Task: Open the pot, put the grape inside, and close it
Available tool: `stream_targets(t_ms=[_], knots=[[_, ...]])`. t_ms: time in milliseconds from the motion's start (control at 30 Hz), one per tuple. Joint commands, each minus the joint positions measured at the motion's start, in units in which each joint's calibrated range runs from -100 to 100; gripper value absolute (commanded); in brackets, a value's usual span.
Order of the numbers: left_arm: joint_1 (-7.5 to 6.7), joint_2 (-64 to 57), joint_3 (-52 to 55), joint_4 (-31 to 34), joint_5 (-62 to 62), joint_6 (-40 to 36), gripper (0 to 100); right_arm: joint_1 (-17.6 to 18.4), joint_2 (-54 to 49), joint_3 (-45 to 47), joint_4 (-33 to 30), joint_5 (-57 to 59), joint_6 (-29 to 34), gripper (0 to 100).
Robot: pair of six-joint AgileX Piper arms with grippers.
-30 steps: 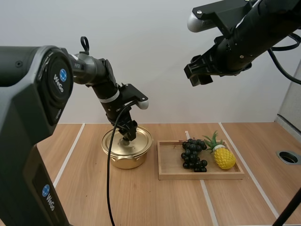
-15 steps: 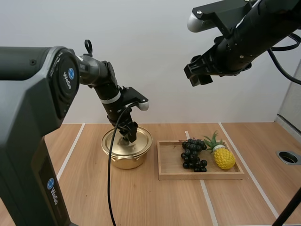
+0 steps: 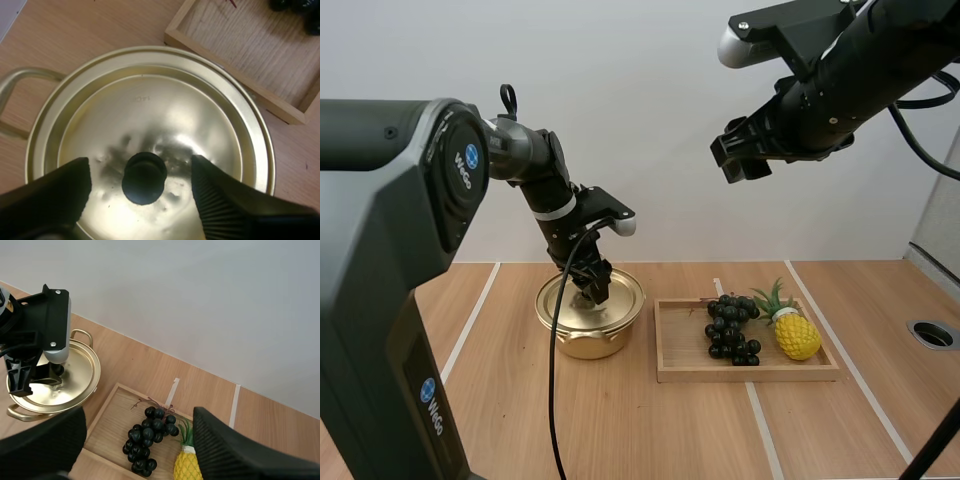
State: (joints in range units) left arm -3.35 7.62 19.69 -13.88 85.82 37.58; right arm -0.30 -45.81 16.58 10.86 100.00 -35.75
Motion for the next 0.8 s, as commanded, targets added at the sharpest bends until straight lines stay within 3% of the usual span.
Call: stream_targets(t_ms=[0,33,67,400,767], knots=[[-0.24,-0.1,-0.4,-0.1,0.9,-0.5,29,-0.2,-0.4,-0.2,0.5,0.0,-0.4,100],[-0.24,-0.1,-0.4,0.2,0.9,-0.5,8,-0.2,-0.4,-0.2,0.5,0.0,-0.4,100],[-0.24,-0.1,-0.4,0.5,0.9,-0.4,0,-0.2,-0.4,-0.2,0.5,0.0,-0.4,100],[-0.24,-2.1,-2.4,1.3,1.8,-2.9,0,-0.2,-0.4,-0.2,0.5,0.0,-0.4,100],[-0.24,-20.2,-15.7,1.3,1.5,-10.7,0,-0.2,-0.4,-0.2,0.4,0.0,-0.1,100]])
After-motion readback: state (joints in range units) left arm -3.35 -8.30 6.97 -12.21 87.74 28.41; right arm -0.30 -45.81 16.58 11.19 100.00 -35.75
